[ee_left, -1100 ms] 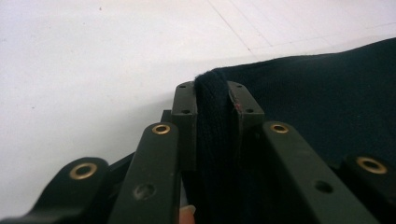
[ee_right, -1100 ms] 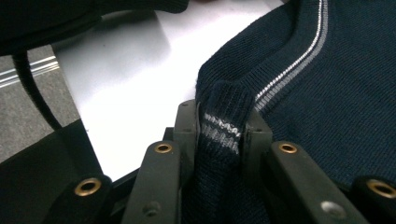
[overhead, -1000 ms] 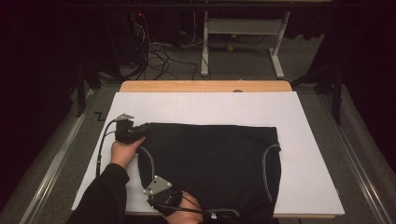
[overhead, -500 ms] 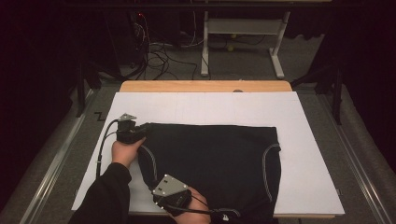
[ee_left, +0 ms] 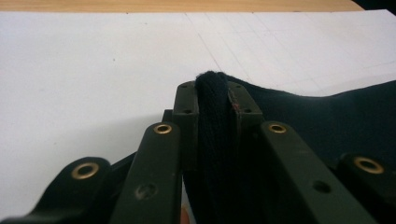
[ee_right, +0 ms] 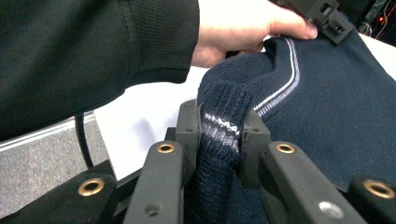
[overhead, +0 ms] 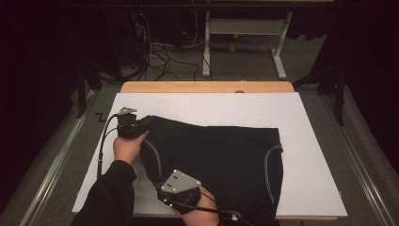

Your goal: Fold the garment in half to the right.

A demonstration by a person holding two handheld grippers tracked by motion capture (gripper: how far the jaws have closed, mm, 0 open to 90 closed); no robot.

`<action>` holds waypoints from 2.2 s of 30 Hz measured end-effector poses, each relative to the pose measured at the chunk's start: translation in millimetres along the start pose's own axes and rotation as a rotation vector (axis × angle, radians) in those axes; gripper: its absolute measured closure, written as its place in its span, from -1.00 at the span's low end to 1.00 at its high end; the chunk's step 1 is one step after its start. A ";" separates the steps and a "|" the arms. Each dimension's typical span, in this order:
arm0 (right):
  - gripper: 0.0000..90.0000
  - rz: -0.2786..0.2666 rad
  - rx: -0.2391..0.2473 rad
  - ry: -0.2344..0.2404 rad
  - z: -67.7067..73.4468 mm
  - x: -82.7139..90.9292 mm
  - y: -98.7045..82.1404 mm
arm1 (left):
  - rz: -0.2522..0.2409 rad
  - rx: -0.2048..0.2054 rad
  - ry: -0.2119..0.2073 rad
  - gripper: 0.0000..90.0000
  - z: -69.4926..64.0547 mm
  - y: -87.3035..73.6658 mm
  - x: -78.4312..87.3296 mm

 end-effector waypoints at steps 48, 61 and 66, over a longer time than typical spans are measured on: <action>0.67 -0.025 0.051 0.112 40.6 -39.9 33.8 | -0.081 0.125 0.083 0.63 66.4 -2.8 65.8; 0.67 -0.083 0.011 0.019 -6.4 21.2 16.0 | -0.075 0.032 0.047 0.62 -14.0 35.0 33.2; 0.67 -0.092 0.001 -0.014 -18.5 39.8 4.5 | -0.060 -0.010 0.053 0.62 -45.6 46.3 17.3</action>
Point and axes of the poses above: each handheld gripper's, and its own axes: x roughly backward along the jaws, y roughly out of its top, z roughly to its left, the point moved 9 cm from there along -x, roughly forward along the jaws, and after that the axes turned 2 degrees about z, right-handed, at the moved point
